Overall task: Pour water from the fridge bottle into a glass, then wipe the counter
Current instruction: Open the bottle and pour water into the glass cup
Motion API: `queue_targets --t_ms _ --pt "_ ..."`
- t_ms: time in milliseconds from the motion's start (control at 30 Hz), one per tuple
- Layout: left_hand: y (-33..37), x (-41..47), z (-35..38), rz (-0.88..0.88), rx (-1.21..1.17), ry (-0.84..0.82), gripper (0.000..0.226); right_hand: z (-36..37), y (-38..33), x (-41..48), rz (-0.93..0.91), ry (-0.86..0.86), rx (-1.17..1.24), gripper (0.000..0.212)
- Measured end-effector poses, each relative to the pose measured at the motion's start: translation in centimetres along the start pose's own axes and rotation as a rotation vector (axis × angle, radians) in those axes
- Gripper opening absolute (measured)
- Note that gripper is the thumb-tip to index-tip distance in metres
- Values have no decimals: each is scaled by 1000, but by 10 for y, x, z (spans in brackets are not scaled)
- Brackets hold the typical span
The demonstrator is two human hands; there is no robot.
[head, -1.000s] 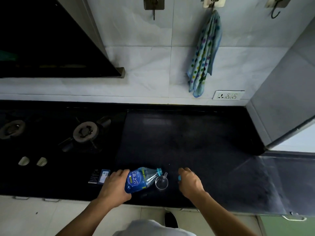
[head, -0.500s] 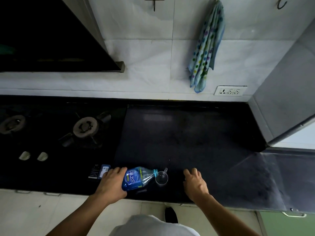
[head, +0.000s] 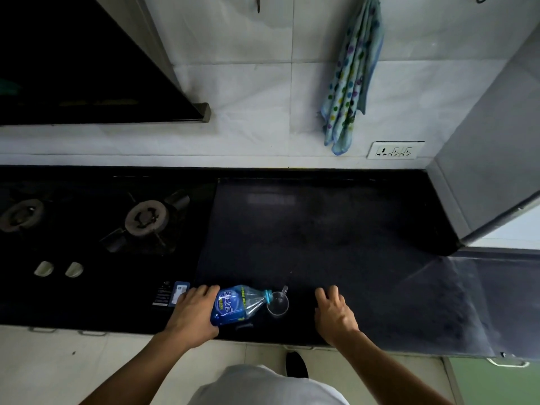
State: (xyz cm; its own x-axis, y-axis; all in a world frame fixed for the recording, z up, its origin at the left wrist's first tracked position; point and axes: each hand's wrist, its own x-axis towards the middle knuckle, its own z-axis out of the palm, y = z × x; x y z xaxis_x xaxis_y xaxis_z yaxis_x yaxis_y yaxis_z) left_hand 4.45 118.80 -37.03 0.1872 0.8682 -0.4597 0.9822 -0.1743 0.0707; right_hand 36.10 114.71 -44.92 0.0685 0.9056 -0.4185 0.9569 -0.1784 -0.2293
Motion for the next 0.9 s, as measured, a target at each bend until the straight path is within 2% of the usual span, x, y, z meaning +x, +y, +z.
queue_targets --t_ms 533,700,900 --pt "2 2 -4 67 93 23 88 -1 1 3 17 2 28 36" --pt "3 4 -6 61 80 13 90 7 4 0 8 103 -39 34" --pt "3 3 -2 55 48 5 90 26 20 1 -16 182 -115 43"
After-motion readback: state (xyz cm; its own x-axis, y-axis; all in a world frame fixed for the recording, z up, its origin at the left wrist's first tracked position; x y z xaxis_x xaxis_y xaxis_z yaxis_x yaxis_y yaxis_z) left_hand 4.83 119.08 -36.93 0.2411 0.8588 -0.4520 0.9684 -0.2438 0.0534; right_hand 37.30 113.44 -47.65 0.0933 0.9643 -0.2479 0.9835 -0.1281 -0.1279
